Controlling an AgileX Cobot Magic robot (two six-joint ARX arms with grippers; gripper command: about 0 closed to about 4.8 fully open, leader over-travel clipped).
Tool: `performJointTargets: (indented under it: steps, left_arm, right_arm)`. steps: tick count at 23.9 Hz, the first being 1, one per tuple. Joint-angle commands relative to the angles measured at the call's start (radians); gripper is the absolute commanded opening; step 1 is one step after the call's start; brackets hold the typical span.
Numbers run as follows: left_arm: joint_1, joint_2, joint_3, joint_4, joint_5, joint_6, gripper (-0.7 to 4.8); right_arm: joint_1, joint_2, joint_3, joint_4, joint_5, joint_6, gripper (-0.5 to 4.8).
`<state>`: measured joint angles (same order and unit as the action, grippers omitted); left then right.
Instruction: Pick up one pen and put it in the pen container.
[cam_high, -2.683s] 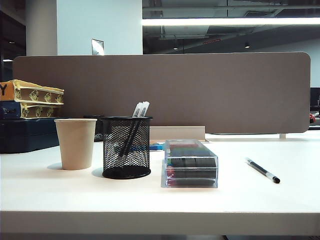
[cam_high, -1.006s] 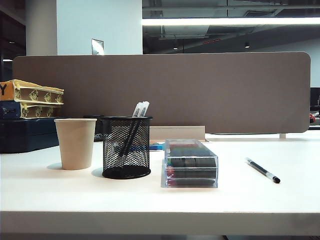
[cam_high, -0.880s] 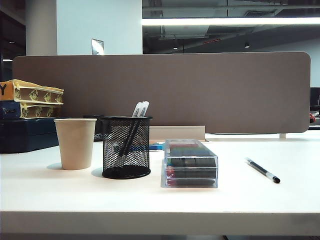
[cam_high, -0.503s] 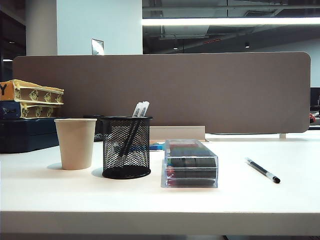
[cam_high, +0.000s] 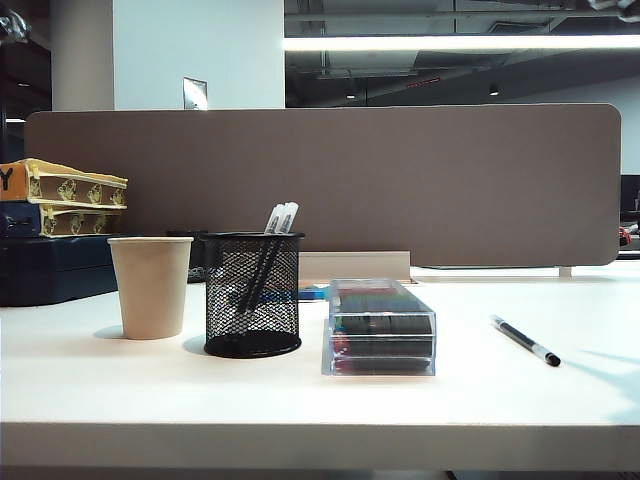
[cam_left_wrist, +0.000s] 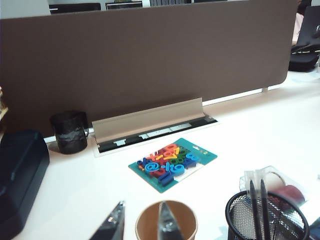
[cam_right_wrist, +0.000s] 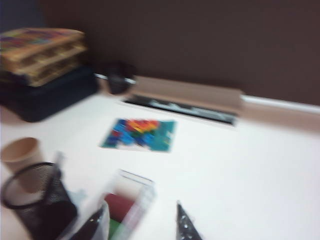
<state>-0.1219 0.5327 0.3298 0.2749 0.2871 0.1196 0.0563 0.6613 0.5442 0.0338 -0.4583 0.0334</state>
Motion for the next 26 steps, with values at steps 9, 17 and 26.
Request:
performJointTargets:
  steps: [9,17,26]
  left_arm:
    - [0.001,0.185,0.008,0.177,0.005,0.029,0.84]
    - [0.002,0.280,0.008,0.266,0.000,0.030,0.84]
    - [0.002,0.331,0.008,0.265,-0.019,0.031,0.84]
  right_arm:
    - [0.004,0.187,0.006,0.152,0.086,0.086,1.71]
    - [0.079,0.364,0.010,0.191,0.102,0.106,1.71]
    - [0.135,0.501,0.010,0.203,0.127,0.106,1.72]
